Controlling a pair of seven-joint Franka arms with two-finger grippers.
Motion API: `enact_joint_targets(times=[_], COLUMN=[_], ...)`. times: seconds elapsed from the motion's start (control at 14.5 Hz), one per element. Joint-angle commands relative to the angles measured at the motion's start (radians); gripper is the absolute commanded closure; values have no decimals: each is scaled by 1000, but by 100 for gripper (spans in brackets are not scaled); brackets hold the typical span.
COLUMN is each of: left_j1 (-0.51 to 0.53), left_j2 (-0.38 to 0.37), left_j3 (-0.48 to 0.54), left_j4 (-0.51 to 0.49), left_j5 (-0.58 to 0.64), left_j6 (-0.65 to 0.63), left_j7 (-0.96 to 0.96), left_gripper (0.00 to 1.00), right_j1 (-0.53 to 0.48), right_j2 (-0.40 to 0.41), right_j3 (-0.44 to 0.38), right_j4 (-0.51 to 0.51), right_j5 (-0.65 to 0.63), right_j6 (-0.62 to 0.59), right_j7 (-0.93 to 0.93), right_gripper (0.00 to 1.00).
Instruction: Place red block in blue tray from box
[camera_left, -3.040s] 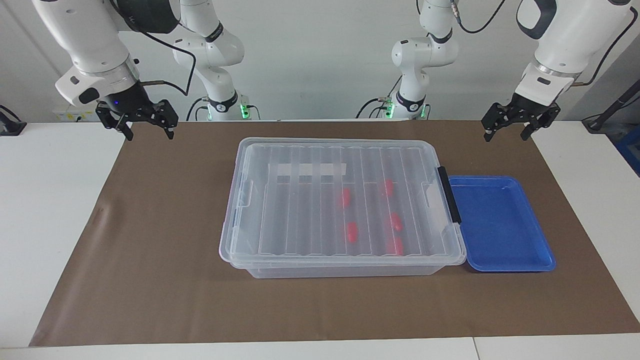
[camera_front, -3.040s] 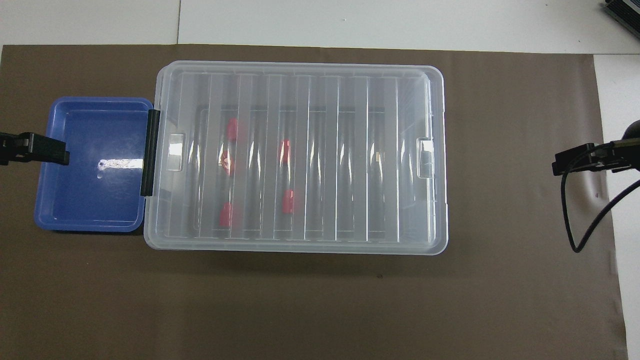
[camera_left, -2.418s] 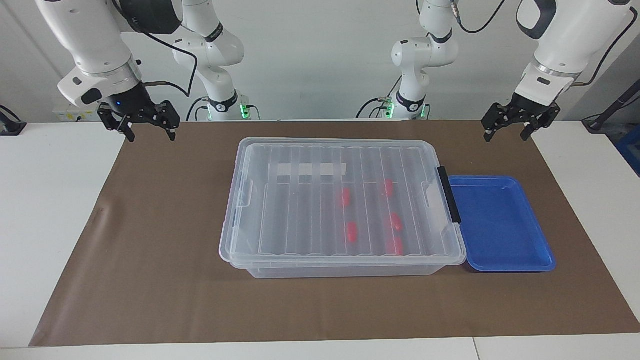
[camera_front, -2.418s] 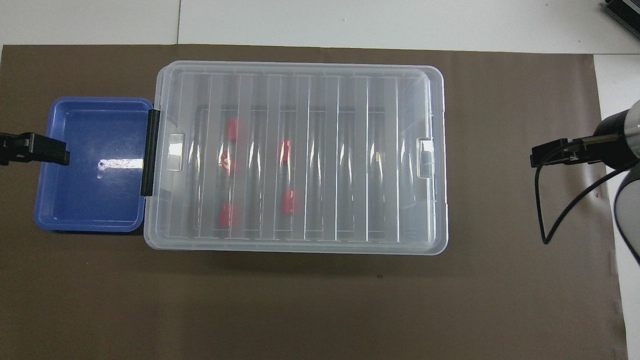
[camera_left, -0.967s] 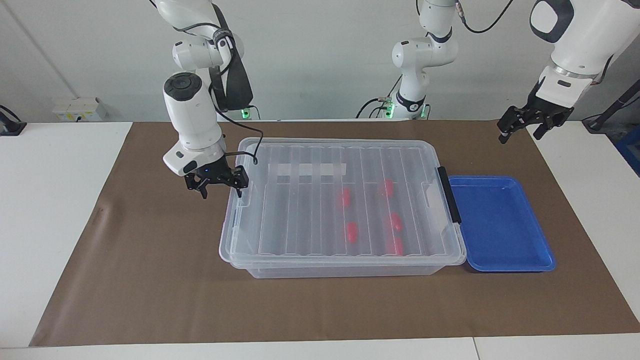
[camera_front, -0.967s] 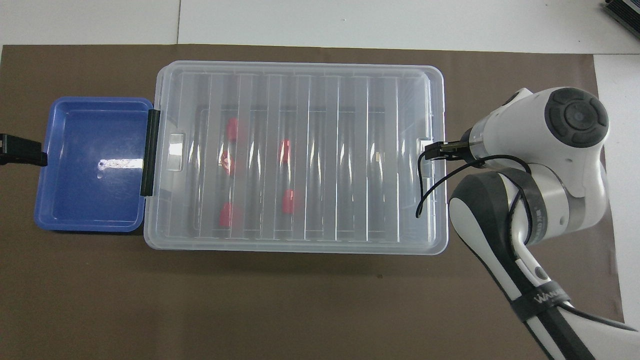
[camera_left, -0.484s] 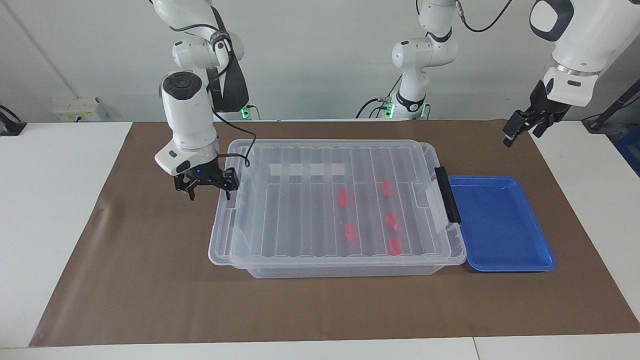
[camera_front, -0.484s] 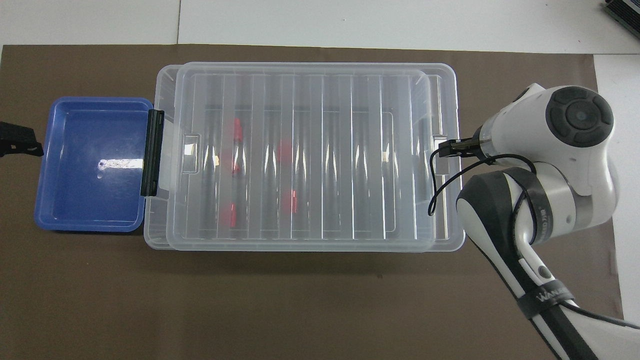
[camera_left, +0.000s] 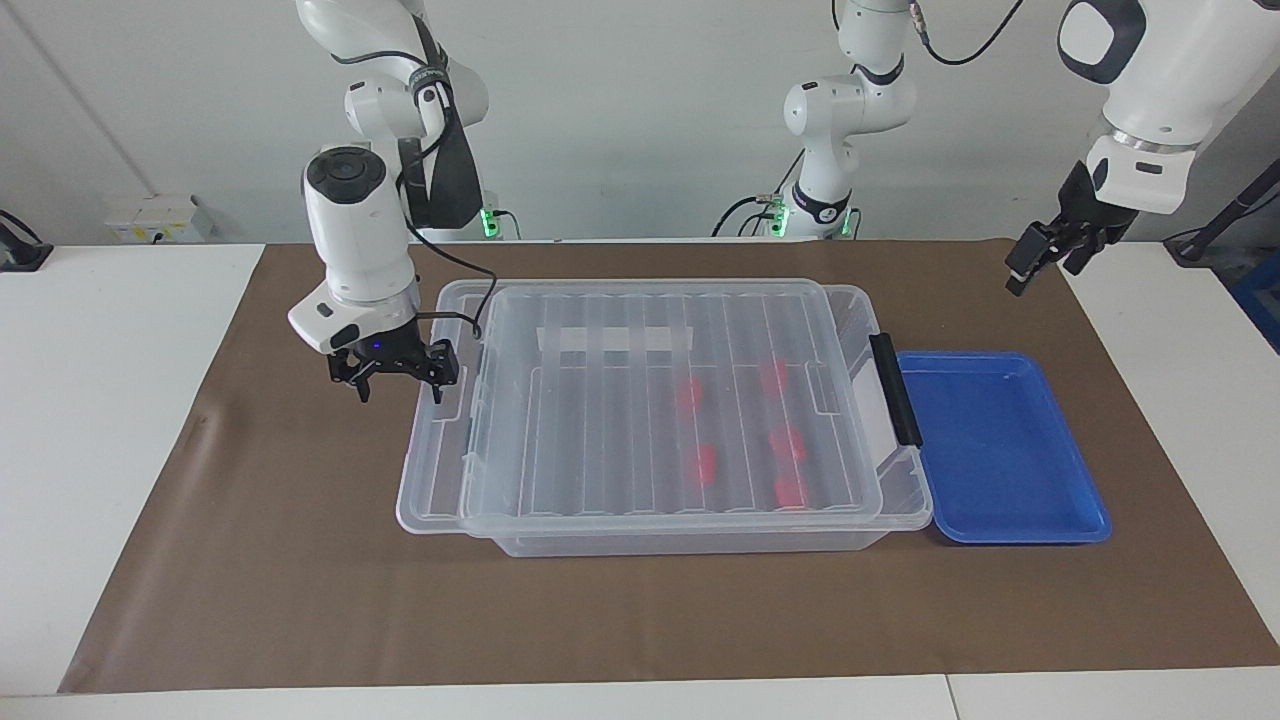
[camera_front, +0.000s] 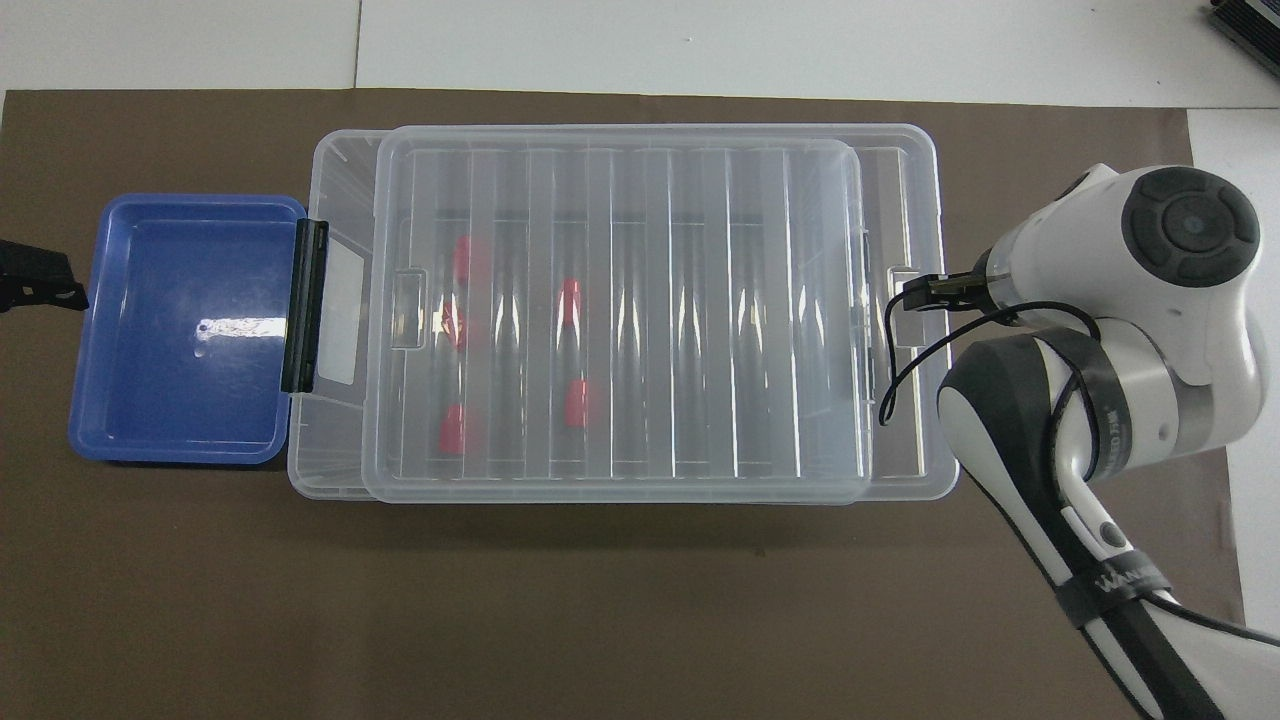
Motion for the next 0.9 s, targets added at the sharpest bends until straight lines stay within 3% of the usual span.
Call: enact_joint_targets(times=[0.0,0.14,0.48,0.55,0.69,0.83], left_j1=[1,9,1,-2,-19,-58], left_j2=[-31,-28,-34,-34,-25,-15], left_j3=[-4,-4,-5,-7,-7,-7], left_j4=[-41,-43,-50,-56,-84,-116], left_j5=[-1,-9,-13,-31,-61,-61], left_j6=[50,99,62,83,259,366], left_j7=[-27,-39,-51,-135,-510,-558], left_gripper=[0,0,0,0,0,0], right_j1=[-26,-29,-51,-60,-78,-90], right_j2=[0,0,-3,-5,-8,-12], right_j3=[3,3,0,0,0,-1], right_j4=[-7,0,3,4,13,13], right_j5=[-49,-68,-93,-98,-98,-99], right_j6=[-17,-36,-50,-60,-76,-83], right_j7=[-13,-13,-20,-31,-36,-49], right_gripper=[0,0,0,0,0,0])
